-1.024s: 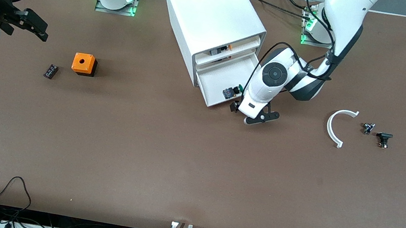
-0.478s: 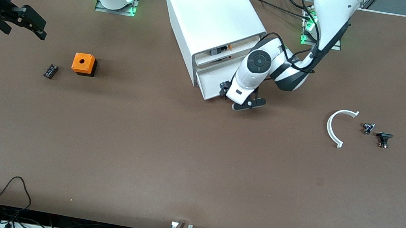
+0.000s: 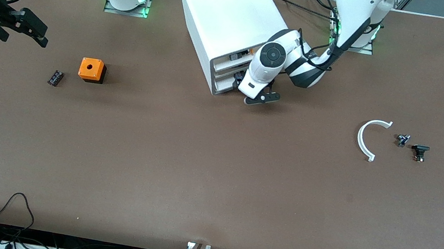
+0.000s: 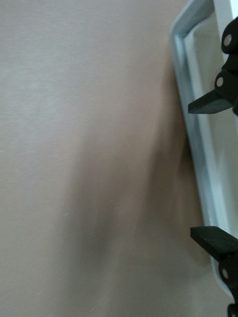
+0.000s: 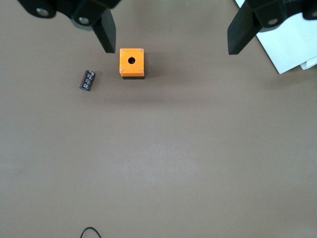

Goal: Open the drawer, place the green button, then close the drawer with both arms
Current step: 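Push the drawer closed into the cabinet with the left gripper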

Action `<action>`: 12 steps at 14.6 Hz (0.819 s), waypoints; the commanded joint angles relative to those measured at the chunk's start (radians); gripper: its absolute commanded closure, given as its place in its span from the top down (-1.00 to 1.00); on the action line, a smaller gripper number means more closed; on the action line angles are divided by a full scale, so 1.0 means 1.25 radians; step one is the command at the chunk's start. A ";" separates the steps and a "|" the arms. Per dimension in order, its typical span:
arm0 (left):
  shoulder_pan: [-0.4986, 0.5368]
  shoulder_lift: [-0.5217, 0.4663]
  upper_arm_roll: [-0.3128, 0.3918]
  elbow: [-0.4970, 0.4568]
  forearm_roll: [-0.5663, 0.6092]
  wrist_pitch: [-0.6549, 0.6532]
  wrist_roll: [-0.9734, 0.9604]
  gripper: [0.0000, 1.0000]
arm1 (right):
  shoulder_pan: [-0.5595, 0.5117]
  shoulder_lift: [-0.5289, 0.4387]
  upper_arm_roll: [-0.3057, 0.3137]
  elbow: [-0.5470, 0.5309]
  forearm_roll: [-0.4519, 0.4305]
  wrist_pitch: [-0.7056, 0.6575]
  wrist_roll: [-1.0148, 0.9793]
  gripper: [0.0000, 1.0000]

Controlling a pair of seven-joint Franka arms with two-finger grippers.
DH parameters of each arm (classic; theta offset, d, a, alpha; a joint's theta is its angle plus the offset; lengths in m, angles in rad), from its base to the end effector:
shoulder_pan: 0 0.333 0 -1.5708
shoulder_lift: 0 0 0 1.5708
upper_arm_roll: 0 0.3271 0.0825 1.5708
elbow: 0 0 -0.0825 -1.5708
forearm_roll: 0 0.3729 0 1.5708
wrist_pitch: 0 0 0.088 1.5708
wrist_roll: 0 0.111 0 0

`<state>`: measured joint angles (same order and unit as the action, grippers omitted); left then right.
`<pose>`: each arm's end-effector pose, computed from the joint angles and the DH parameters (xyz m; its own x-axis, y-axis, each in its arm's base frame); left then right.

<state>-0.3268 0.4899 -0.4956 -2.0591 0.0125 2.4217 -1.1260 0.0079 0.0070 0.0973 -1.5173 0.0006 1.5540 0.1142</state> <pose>0.4013 -0.4232 0.2307 0.9207 0.3179 -0.2263 0.3324 -0.9427 0.0282 0.5417 0.0570 0.6509 0.9995 -0.0091 0.0294 -0.0089 -0.9999 -0.0047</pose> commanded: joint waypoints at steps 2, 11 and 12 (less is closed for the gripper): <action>0.004 -0.016 -0.026 -0.016 -0.030 -0.017 -0.012 1.00 | 0.008 0.008 -0.012 0.021 0.001 -0.006 -0.004 1.00; 0.080 -0.053 -0.017 0.195 0.069 -0.302 0.110 1.00 | 0.011 0.008 -0.010 0.022 0.001 -0.006 -0.005 1.00; 0.097 -0.054 -0.017 0.226 0.088 -0.338 0.145 1.00 | 0.011 0.008 -0.010 0.022 0.002 -0.006 -0.007 1.00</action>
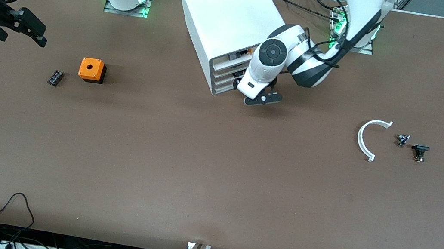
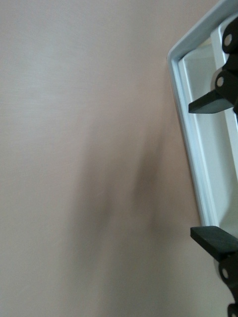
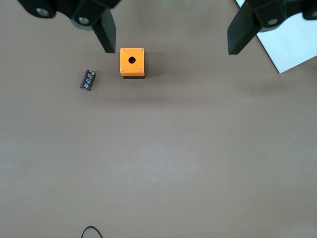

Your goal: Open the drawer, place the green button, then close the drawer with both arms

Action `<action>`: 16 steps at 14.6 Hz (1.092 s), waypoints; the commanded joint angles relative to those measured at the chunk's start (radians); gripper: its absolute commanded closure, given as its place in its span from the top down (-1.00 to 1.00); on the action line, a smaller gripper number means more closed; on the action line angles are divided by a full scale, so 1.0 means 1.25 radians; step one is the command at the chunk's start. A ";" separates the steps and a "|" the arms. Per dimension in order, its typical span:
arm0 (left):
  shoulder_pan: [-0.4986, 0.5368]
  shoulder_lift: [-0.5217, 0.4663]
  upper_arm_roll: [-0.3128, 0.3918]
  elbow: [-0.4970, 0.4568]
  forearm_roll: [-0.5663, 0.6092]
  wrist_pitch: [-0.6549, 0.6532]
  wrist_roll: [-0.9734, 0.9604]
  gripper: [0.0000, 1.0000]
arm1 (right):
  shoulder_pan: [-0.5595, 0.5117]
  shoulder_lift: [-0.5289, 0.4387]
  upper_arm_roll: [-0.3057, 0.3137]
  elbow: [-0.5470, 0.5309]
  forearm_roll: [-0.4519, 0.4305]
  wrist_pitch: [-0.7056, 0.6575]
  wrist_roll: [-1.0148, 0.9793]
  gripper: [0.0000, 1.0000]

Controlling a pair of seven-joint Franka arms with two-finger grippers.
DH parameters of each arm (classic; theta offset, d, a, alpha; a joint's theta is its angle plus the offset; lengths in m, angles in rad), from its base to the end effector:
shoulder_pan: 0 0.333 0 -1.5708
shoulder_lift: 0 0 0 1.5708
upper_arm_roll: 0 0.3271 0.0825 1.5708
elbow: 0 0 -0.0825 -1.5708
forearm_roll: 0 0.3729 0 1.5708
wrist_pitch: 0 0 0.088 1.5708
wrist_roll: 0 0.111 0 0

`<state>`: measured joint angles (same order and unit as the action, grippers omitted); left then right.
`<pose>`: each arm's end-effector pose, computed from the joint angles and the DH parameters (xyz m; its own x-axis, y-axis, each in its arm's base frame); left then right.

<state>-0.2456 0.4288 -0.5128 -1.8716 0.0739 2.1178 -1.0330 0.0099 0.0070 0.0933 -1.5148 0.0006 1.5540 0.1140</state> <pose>0.4605 -0.4033 0.3141 0.9487 0.2533 -0.1894 0.2522 -0.9672 -0.0302 0.5418 0.0560 0.6521 0.9994 -0.0109 0.0319 -0.0107 -0.9999 -0.0049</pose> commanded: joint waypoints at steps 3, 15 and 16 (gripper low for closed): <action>0.092 -0.008 -0.003 0.170 0.059 -0.194 0.225 1.00 | 0.009 0.008 -0.005 0.020 0.001 -0.006 -0.007 1.00; 0.243 -0.151 0.093 0.297 0.049 -0.376 0.709 1.00 | 0.011 0.008 -0.005 0.020 0.000 -0.006 -0.005 1.00; 0.238 -0.176 0.125 0.285 0.048 -0.375 0.743 1.00 | 0.011 0.008 -0.003 0.020 -0.002 -0.007 -0.005 1.00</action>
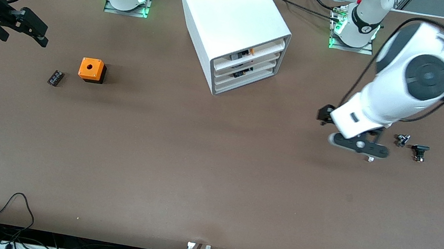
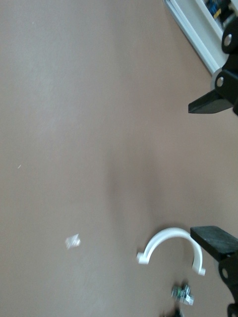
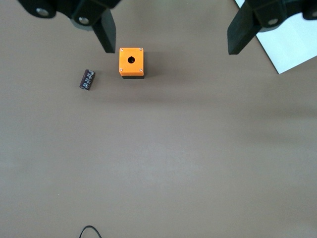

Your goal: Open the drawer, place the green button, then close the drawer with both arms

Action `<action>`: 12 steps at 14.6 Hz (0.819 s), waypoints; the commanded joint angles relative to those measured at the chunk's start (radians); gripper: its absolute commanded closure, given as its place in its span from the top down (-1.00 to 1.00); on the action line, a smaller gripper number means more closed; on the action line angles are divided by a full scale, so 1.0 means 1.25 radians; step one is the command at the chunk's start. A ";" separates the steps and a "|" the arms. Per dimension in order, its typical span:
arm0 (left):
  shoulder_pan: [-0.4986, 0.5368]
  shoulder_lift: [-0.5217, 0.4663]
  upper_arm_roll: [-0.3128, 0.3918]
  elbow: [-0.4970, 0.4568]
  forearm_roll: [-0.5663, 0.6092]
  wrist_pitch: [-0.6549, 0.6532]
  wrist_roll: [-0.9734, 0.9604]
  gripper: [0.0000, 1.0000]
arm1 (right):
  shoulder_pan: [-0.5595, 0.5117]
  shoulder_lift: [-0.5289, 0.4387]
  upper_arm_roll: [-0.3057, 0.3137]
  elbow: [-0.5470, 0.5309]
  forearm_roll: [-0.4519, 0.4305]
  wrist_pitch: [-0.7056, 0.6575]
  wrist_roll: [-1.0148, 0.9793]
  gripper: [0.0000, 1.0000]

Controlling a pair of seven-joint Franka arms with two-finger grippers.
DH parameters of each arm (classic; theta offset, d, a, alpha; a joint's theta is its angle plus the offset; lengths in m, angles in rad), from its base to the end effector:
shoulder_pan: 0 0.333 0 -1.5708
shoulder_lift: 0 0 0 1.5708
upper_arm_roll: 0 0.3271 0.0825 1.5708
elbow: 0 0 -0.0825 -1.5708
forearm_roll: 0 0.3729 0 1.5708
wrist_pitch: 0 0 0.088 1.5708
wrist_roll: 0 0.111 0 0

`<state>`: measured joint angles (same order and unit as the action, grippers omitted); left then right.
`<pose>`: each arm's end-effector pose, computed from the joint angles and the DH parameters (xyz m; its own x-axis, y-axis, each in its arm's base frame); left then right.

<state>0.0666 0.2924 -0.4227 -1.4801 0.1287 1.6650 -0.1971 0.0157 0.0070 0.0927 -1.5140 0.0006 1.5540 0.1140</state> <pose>0.6024 -0.1753 0.5221 0.9835 -0.1631 -0.0785 -0.1654 -0.9859 -0.0240 0.5415 0.0588 0.6525 0.9995 -0.0057 0.0327 -0.0055 -1.0000 -0.0050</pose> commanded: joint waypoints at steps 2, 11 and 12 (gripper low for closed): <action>-0.021 -0.144 0.128 -0.089 -0.019 -0.009 0.128 1.00 | 0.006 0.008 -0.003 0.020 -0.002 -0.006 -0.005 1.00; -0.073 -0.270 0.300 -0.204 -0.082 0.017 0.231 1.00 | 0.006 0.015 -0.004 0.020 -0.003 -0.009 -0.005 1.00; -0.073 -0.262 0.299 -0.192 -0.082 0.017 0.232 1.00 | 0.006 0.015 -0.004 0.020 -0.008 -0.009 -0.005 1.00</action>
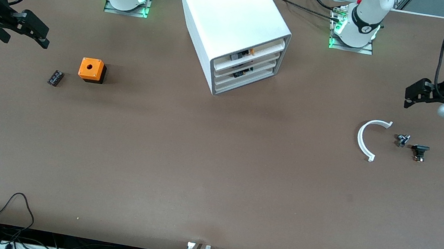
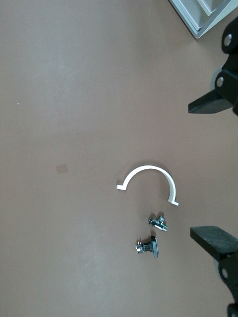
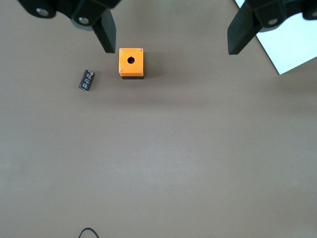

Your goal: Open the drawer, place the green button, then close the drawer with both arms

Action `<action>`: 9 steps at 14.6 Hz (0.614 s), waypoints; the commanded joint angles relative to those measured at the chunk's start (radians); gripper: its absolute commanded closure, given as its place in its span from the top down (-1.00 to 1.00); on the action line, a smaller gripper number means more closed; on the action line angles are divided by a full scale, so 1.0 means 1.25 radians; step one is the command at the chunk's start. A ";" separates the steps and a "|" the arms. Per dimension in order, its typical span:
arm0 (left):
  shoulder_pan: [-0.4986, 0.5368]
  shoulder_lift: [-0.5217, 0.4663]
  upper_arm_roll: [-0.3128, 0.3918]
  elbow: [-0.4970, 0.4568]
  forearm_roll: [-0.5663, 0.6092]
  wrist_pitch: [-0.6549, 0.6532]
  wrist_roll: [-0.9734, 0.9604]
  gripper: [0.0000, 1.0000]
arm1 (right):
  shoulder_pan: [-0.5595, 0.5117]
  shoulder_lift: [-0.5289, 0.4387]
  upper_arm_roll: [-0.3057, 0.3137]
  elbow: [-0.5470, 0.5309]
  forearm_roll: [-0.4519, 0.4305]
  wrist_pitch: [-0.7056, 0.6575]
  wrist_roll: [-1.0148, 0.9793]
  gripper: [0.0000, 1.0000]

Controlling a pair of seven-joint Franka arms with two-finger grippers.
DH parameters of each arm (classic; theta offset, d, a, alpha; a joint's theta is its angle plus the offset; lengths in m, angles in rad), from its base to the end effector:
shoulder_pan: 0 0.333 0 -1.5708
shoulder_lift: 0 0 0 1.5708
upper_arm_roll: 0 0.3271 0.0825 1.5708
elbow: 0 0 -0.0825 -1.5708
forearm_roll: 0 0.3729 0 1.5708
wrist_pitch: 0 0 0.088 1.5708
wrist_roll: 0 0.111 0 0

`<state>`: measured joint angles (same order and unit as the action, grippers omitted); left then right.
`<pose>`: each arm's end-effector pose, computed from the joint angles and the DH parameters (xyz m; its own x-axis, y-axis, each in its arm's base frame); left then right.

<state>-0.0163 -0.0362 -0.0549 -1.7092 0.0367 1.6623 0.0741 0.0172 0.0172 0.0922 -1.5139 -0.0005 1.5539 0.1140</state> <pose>0.5357 -0.0349 0.5950 0.9889 -0.1480 -0.0136 -0.1484 -0.9882 -0.0376 0.5447 0.0593 0.6469 0.9997 -0.0047 0.0226 -0.0046 -1.0000 -0.0037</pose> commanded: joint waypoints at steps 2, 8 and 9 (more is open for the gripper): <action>-0.007 0.003 0.002 -0.005 -0.005 0.019 0.022 1.00 | 0.003 0.007 -0.004 0.020 -0.012 -0.009 -0.005 1.00; -0.007 0.004 -0.005 -0.002 0.000 0.018 0.016 1.00 | 0.005 0.006 -0.004 0.020 -0.012 -0.009 -0.007 1.00; -0.007 0.004 -0.005 -0.002 0.000 0.018 0.016 1.00 | 0.003 0.007 -0.004 0.020 -0.012 -0.009 -0.007 1.00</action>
<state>-0.0260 -0.0278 -0.0591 -1.7110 0.0367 1.6762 0.0749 0.0172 0.0174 0.0915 -1.5132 -0.0059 1.5539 0.1140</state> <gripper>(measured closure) 0.000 0.000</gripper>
